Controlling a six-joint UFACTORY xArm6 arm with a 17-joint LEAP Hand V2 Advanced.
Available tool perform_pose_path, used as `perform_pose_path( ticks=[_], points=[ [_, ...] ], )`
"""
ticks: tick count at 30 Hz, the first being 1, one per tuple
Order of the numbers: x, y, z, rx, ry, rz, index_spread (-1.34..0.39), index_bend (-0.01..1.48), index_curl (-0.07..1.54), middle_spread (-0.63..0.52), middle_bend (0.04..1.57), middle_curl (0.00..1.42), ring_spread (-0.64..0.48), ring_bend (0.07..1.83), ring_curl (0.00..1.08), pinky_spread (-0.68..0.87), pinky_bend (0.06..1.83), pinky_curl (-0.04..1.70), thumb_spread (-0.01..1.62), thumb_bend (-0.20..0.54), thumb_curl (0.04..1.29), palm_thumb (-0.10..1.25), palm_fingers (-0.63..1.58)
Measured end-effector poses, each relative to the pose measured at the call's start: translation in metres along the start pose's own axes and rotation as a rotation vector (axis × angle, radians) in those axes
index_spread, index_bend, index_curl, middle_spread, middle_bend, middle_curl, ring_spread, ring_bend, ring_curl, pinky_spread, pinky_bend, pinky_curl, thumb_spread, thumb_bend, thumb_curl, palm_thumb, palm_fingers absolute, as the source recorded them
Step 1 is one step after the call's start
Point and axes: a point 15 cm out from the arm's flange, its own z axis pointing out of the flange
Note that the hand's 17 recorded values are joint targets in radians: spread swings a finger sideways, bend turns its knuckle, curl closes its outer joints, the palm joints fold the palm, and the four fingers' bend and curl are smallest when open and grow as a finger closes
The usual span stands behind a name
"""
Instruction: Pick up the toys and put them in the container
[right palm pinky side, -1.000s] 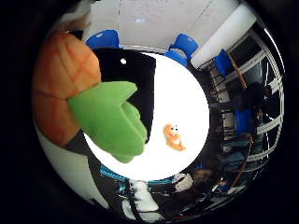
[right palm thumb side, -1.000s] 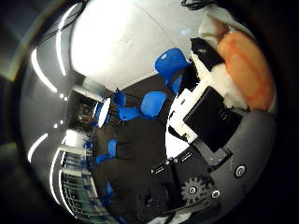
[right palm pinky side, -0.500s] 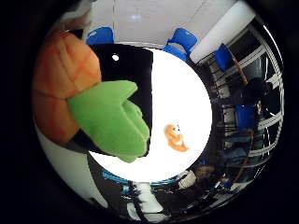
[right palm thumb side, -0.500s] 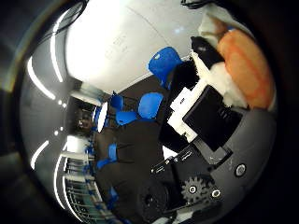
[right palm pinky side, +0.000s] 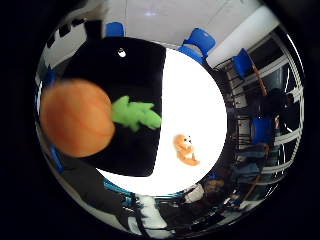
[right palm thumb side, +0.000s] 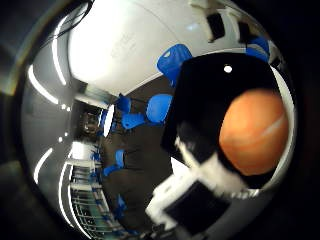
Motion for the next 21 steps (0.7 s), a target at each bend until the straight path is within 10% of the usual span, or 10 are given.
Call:
perform_pose_path(
  ticks=[6, 21],
  points=[
    [0.021, 0.011, -0.010, -0.014, 0.010, -0.014, -0.49, 0.17, 0.43, -0.08, 0.50, 0.48, 0.19, 0.44, 0.30, 0.54, 0.50, 0.60, 1.21, -0.019, 0.39, 0.54, 0.18],
    [0.160, 0.155, -0.092, -0.227, 0.150, 0.164, -0.39, 0.15, 0.30, 0.03, 0.27, 0.35, 0.21, 0.41, 0.25, 0.54, 0.46, 0.44, 1.19, -0.023, 0.33, 0.50, 0.21]
  ],
)
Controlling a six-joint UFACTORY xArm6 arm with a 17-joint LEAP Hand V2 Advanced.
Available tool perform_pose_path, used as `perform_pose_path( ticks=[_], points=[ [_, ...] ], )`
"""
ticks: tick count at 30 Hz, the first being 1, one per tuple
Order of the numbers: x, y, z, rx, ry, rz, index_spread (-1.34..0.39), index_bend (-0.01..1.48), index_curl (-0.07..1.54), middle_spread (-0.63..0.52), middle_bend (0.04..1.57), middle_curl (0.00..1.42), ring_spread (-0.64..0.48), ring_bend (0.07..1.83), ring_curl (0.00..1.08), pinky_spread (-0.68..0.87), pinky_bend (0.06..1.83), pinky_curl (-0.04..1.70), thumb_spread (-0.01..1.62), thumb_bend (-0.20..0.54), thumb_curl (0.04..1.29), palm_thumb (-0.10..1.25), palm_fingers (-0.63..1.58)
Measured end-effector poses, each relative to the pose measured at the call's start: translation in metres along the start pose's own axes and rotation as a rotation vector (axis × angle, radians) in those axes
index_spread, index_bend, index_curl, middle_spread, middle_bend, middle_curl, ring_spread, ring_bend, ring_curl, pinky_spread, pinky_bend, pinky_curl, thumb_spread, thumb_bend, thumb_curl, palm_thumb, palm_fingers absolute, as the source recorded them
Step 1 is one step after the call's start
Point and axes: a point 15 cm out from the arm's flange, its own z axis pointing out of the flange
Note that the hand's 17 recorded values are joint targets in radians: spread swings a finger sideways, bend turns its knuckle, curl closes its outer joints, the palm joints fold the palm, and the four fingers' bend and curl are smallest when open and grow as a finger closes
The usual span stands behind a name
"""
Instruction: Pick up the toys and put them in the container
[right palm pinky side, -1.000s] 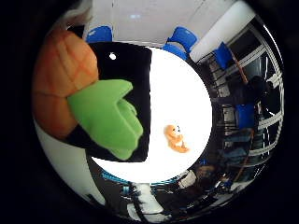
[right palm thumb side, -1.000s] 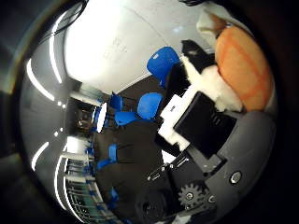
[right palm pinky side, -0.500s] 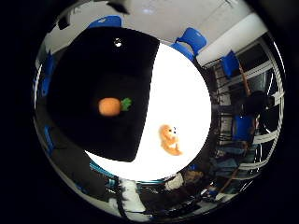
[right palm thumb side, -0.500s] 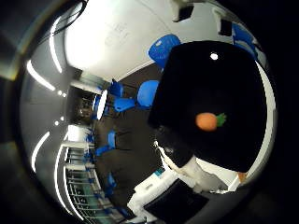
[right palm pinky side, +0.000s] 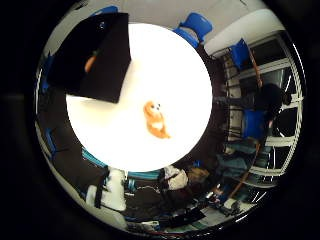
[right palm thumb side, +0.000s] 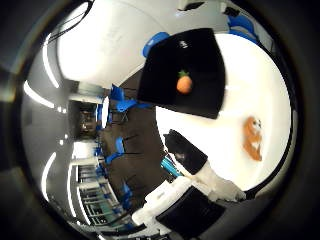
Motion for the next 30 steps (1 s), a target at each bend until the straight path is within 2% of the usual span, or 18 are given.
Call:
perform_pose_path(
  ticks=[4, 10, 21, 26, 30],
  points=[
    [0.032, 0.015, 0.003, -0.025, 0.036, 0.068, -0.35, 0.15, 0.28, 0.09, 0.26, 0.34, 0.23, 0.41, 0.24, 0.54, 0.48, 0.42, 1.19, -0.027, 0.31, 0.46, 0.21],
    [0.074, 0.033, 0.032, -0.079, 0.016, 0.228, -0.26, 0.15, 0.27, 0.19, 0.25, 0.33, 0.26, 0.44, 0.24, 0.53, 0.51, 0.39, 1.20, -0.025, 0.29, 0.40, 0.20],
    [0.102, 0.008, 0.128, -0.049, 0.055, 0.528, -0.12, 0.15, 0.26, 0.25, 0.23, 0.32, 0.29, 0.46, 0.23, 0.52, 0.56, 0.35, 1.19, -0.019, 0.28, 0.37, 0.16],
    [0.097, -0.003, 0.167, -0.076, 0.048, 0.622, -0.08, 0.15, 0.27, 0.26, 0.23, 0.32, 0.30, 0.45, 0.23, 0.53, 0.58, 0.34, 1.19, -0.022, 0.28, 0.36, 0.13],
    [0.093, -0.014, 0.196, -0.095, 0.043, 0.642, -0.06, 0.15, 0.26, 0.26, 0.22, 0.32, 0.31, 0.45, 0.23, 0.53, 0.60, 0.32, 1.18, -0.020, 0.28, 0.36, 0.12]
  ],
)
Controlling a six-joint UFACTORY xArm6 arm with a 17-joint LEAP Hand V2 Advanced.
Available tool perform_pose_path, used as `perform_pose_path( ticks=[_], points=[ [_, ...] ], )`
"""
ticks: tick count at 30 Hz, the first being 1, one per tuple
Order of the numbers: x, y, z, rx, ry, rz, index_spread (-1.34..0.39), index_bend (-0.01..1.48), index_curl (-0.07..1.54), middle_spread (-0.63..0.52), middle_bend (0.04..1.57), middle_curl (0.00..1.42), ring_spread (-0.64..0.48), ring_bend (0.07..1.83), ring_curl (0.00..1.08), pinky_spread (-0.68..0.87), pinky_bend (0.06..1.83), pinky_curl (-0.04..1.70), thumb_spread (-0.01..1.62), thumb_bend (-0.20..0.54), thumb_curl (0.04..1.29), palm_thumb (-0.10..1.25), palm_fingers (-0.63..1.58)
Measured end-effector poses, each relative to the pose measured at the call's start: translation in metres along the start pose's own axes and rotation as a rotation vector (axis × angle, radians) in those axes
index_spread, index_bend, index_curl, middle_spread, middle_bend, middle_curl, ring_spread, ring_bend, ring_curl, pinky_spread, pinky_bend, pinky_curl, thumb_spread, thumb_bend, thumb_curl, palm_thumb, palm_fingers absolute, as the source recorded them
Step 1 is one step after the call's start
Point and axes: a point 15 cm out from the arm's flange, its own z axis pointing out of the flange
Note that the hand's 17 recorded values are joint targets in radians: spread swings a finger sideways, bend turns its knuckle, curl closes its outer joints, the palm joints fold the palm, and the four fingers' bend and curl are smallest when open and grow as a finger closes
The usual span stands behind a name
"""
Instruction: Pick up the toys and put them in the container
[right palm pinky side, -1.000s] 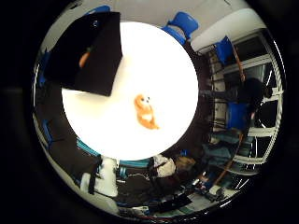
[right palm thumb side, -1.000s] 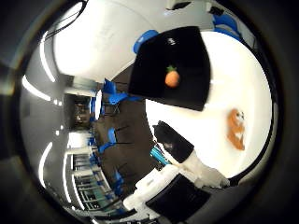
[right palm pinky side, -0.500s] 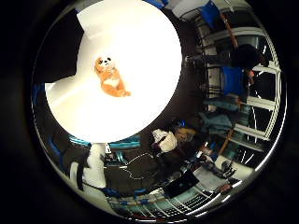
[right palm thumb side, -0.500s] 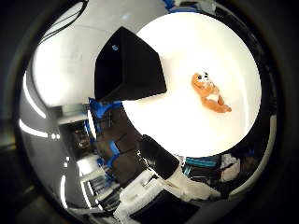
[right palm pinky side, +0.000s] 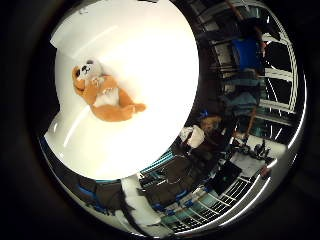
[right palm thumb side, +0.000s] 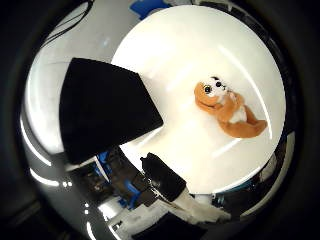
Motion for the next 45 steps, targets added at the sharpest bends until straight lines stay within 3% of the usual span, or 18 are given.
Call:
perform_pose_path(
  ticks=[9, 38, 45],
  points=[
    [-0.014, -0.006, 0.058, -0.020, 0.003, 0.006, -0.06, 0.15, 0.26, 0.28, 0.23, 0.33, 0.31, 0.48, 0.23, 0.51, 0.62, 0.31, 1.15, -0.021, 0.28, 0.35, 0.12],
    [-0.005, 0.004, 0.121, -0.155, 0.035, 0.016, -0.04, 0.15, 0.26, 0.28, 0.25, 0.33, 0.31, 0.47, 0.22, 0.50, 0.66, 0.27, 1.14, -0.020, 0.28, 0.36, 0.10],
    [0.002, 0.007, 0.126, -0.175, 0.072, 0.003, -0.05, 0.14, 0.25, 0.24, 0.32, 0.34, 0.28, 0.53, 0.24, 0.50, 0.64, 0.25, 1.16, -0.014, 0.30, 0.46, 0.17]
  ],
)
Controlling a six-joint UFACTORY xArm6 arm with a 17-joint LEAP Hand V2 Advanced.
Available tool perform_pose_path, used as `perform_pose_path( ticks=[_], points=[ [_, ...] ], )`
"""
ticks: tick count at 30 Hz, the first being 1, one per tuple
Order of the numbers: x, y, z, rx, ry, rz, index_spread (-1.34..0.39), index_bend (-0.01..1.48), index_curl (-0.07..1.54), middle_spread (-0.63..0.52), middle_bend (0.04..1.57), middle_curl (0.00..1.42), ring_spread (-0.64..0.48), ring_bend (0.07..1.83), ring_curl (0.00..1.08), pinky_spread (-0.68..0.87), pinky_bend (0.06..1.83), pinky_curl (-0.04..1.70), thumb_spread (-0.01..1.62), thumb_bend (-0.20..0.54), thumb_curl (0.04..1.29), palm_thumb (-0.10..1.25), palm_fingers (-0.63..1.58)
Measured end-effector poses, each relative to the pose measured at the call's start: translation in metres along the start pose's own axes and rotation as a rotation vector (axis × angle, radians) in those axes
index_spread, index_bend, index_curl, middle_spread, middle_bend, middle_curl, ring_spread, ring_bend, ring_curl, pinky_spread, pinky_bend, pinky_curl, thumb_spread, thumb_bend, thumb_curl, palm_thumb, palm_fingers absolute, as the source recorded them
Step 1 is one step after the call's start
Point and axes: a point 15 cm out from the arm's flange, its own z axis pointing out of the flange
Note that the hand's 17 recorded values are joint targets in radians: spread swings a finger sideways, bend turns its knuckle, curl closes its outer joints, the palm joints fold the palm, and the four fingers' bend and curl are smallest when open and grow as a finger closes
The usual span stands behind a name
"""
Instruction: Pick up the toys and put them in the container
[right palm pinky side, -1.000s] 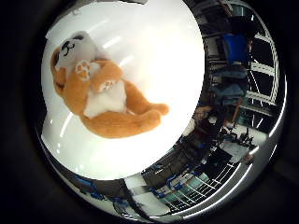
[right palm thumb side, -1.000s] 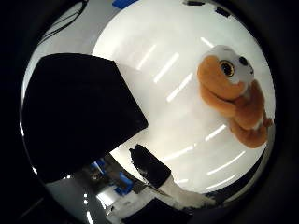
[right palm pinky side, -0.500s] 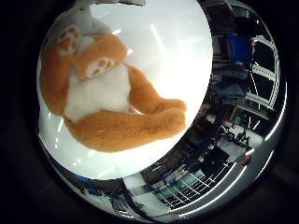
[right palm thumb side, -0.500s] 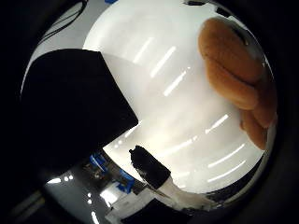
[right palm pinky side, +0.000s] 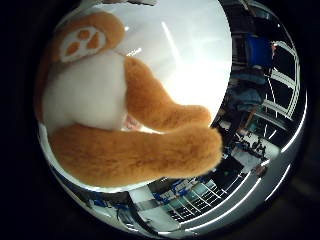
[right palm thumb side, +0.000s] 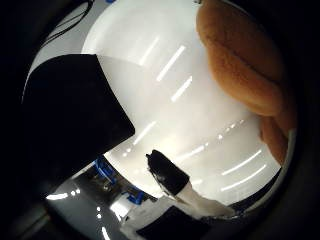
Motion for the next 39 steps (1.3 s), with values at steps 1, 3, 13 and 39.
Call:
perform_pose_path(
  ticks=[1, 3, 13, 39],
  points=[
    [0.001, 0.002, 0.003, -0.014, 0.003, -0.001, -0.06, 0.14, 0.25, 0.24, 0.32, 0.34, 0.27, 0.55, 0.24, 0.49, 0.64, 0.25, 1.16, -0.015, 0.30, 0.47, 0.19],
    [0.003, 0.013, 0.010, -0.067, 0.010, -0.001, -0.06, 0.14, 0.25, 0.23, 0.33, 0.34, 0.26, 0.59, 0.24, 0.48, 0.65, 0.25, 1.16, -0.011, 0.30, 0.51, 0.20],
    [0.013, 0.035, 0.012, -0.169, 0.044, -0.015, -0.22, 0.15, 0.21, -0.10, 0.58, 0.43, -0.19, 1.07, 0.37, -0.31, 1.04, 0.31, 1.15, -0.007, 0.37, 0.79, 0.91],
    [-0.008, 0.100, -0.096, -0.150, -0.088, -0.161, -0.30, 0.99, 0.84, -0.18, 1.29, 0.79, -0.23, 1.40, 0.69, -0.20, 1.43, 0.71, 1.08, -0.012, 0.60, 1.03, 1.07]
  ],
)
